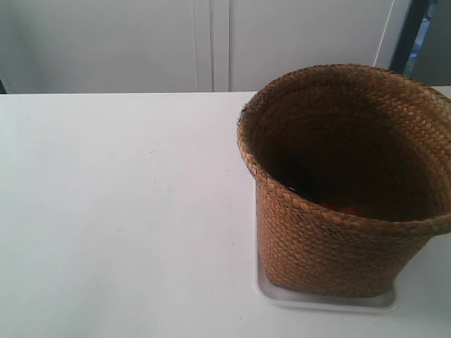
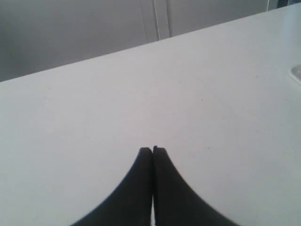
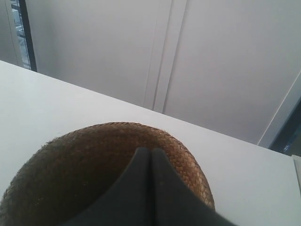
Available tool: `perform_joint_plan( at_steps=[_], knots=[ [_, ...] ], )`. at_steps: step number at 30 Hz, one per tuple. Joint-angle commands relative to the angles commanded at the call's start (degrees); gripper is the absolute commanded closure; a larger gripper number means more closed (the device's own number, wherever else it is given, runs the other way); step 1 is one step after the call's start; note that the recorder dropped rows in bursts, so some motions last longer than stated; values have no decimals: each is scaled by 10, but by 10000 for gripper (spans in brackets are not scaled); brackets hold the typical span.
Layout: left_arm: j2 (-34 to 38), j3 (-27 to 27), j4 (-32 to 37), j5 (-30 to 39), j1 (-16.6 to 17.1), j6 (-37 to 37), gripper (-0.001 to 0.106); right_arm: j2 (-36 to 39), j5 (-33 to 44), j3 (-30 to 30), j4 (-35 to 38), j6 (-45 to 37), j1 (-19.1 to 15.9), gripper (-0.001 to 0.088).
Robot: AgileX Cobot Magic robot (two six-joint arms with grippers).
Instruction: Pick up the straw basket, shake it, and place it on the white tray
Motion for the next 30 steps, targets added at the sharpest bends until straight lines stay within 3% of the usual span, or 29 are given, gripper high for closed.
perform_joint_plan(
  at_steps=[4,10,20,30],
  knots=[
    [-28,21,35,4,0,-25,1053,0,0,0,0,0,0,868],
    [-60,42,145,4,0,-129,1053,0,0,0,0,0,0,868],
    [-85,103,149,20,0,-145,1053,0,0,0,0,0,0,868],
    [-85,105,146,35,0,-143,1053,0,0,0,0,0,0,868]
  ],
)
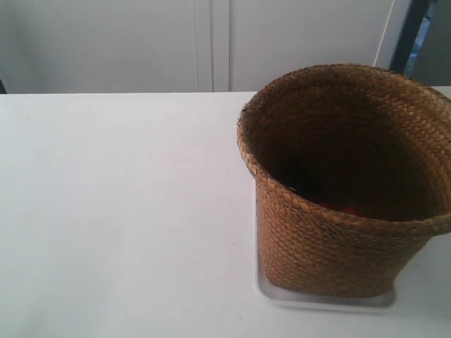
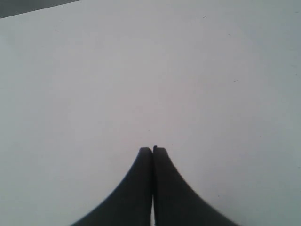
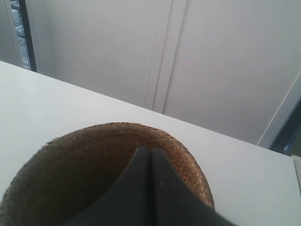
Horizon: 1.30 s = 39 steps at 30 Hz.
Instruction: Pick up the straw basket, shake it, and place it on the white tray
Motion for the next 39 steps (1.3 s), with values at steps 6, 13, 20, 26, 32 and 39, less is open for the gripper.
perform_joint_plan(
  at_steps=[6,13,20,26,32,39],
  knots=[
    [0,0,-2,-10,0,0,1053,0,0,0,0,0,0,868],
    [0,0,-2,-10,0,0,1053,0,0,0,0,0,0,868],
    [0,0,-2,-10,0,0,1053,0,0,0,0,0,0,868],
    [0,0,-2,-10,0,3,1053,0,0,0,0,0,0,868],
    [0,0,-2,-10,0,3,1053,-38,-25,60,-47,-22,0,868],
    [0,0,-2,-9,0,3,1053,-230,-298,402,-49,-15,0,868]
  ],
)
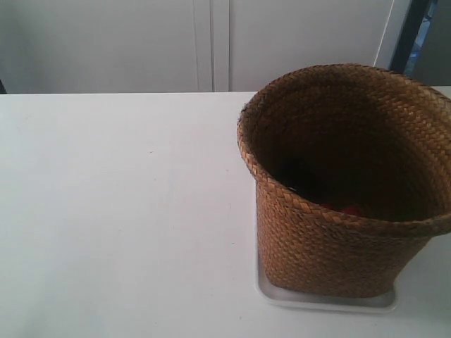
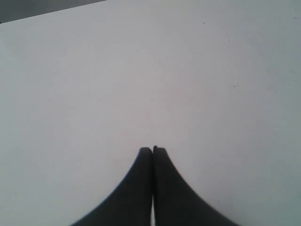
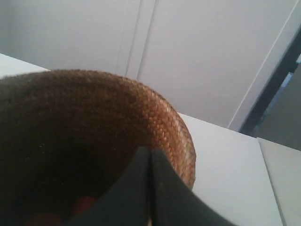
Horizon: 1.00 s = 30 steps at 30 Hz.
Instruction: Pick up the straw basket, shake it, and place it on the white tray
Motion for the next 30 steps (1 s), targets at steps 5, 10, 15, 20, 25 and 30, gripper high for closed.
perform_joint_plan(
  at_steps=[5,10,15,20,25,30],
  knots=[
    [0,0,0,0,0,0,1053,-75,-98,102,16,71,0,868],
    [0,0,0,0,0,0,1053,-151,-66,178,13,86,0,868],
    [0,0,0,1,0,0,1053,-151,-5,204,13,87,-5,868],
    [0,0,0,1,0,0,1053,-151,75,204,12,85,-5,868],
    [0,0,0,1,0,0,1053,-151,75,204,12,85,-5,868],
    [0,0,0,1,0,0,1053,-151,75,204,12,85,-5,868]
  ],
)
